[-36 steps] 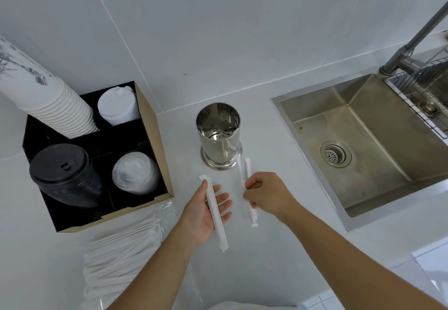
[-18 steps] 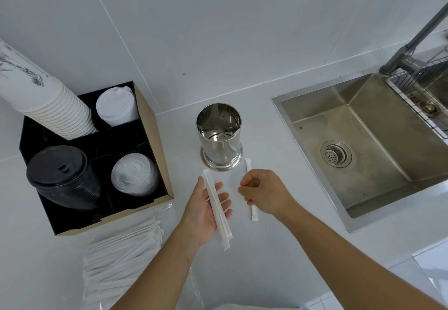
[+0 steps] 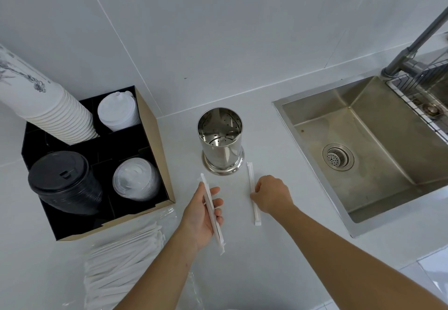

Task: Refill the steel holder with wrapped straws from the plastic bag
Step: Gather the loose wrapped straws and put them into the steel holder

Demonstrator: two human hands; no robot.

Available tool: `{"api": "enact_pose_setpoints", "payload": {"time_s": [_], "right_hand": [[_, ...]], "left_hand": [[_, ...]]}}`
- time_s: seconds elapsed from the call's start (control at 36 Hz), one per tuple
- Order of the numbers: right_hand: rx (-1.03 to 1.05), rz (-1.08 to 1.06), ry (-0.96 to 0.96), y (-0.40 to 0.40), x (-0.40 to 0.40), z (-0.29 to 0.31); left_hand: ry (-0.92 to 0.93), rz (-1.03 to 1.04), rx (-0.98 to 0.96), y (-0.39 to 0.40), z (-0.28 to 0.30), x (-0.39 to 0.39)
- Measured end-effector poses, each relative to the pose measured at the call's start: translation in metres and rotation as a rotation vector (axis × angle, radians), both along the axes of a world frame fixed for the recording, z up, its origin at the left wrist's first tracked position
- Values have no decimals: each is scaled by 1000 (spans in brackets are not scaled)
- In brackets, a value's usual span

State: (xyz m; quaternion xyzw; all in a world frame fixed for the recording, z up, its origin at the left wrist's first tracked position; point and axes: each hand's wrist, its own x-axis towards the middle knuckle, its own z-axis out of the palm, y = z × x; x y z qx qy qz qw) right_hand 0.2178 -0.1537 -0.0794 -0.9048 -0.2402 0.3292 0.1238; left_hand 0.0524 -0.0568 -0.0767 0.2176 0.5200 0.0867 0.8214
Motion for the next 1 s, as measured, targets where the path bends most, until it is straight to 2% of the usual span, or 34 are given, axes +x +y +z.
{"api": "enact_pose_setpoints", "payload": {"time_s": [0.17,0.31,0.39,0.53,0.61,1.0], "right_hand": [[-78,50,12,8,-2,2],[-65,78,50,2,-2,6],[15,64,99,-5,-3,13],[285,-98,399,-14,-17,35],[373,-143,496,-14,-28,51],[432,11,495,-3,-54,69]], "left_hand": [[-17,17,-9,4,-1,-3],[-26,16,-7,5,0,-4],[-25,20,-5,5,2,-5],[-38,26,-15,3,5,-5],[-41,22,-19,1,8,-4],[-86,45,-93,-7,19,-3]]}}
